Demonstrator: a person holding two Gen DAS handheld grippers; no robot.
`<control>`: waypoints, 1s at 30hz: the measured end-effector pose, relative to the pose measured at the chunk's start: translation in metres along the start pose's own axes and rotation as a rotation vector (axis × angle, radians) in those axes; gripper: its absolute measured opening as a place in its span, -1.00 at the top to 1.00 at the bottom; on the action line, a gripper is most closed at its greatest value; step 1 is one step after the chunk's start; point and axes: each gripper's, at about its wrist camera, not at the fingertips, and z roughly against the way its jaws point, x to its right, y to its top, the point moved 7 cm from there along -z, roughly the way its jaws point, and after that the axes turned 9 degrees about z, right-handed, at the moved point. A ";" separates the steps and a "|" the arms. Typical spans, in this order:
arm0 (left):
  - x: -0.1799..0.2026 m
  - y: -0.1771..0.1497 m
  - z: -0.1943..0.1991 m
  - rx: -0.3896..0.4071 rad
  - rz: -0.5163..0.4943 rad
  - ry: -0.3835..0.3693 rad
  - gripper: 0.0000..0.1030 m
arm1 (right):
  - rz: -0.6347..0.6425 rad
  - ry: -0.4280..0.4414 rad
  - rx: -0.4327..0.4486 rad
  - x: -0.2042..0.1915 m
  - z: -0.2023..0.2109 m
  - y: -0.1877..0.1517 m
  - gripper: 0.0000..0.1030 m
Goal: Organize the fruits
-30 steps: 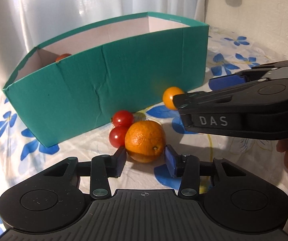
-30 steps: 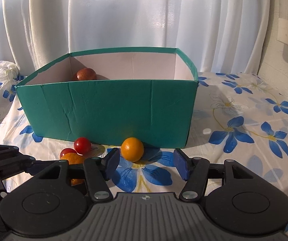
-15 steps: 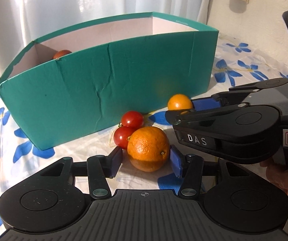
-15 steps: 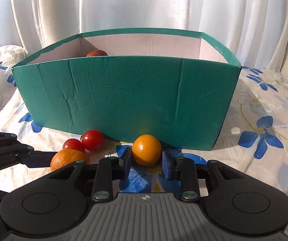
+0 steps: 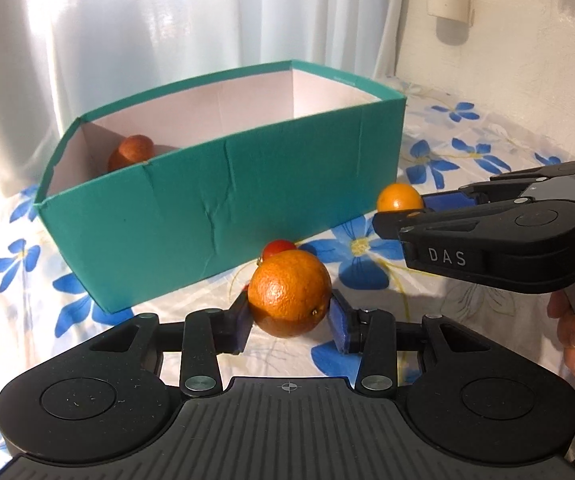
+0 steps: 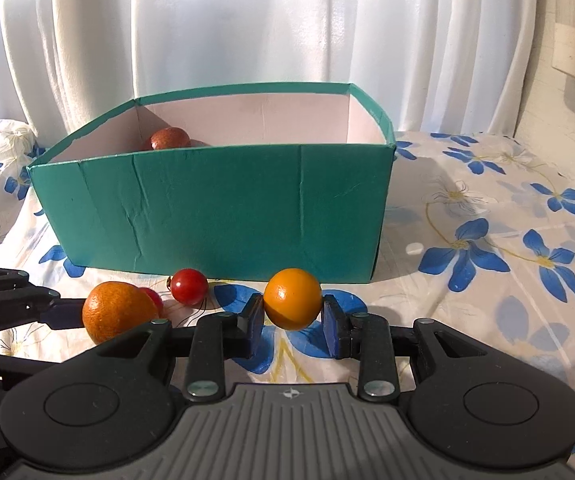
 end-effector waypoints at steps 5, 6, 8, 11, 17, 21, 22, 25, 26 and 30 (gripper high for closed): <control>-0.018 0.026 0.034 0.038 0.057 0.048 0.15 | 0.015 -0.027 0.059 -0.002 0.024 0.020 0.40; -0.020 0.033 0.039 0.048 0.067 0.062 0.15 | 0.015 -0.031 0.069 -0.002 0.029 0.025 0.40; -0.028 0.048 0.051 0.063 0.085 0.105 0.15 | 0.010 -0.028 0.092 -0.002 0.038 0.038 0.41; -0.043 0.073 0.066 0.081 0.119 0.182 0.14 | 0.006 -0.024 0.126 -0.002 0.051 0.059 0.41; -0.077 0.134 0.095 0.142 0.215 0.308 0.14 | 0.030 0.005 0.202 0.001 0.073 0.109 0.41; -0.090 0.170 0.102 0.171 0.252 0.343 0.14 | 0.028 -0.001 0.229 0.002 0.079 0.140 0.41; -0.092 0.175 0.101 0.170 0.262 0.347 0.14 | 0.027 0.000 0.236 0.002 0.079 0.147 0.41; -0.098 0.180 0.092 0.149 0.277 0.371 0.14 | 0.035 0.003 0.244 -0.003 0.078 0.157 0.41; -0.099 0.177 0.089 0.137 0.284 0.378 0.14 | 0.038 0.011 0.245 -0.005 0.076 0.158 0.41; -0.102 0.161 0.071 0.075 0.305 0.379 0.14 | 0.045 0.031 0.223 -0.013 0.066 0.155 0.41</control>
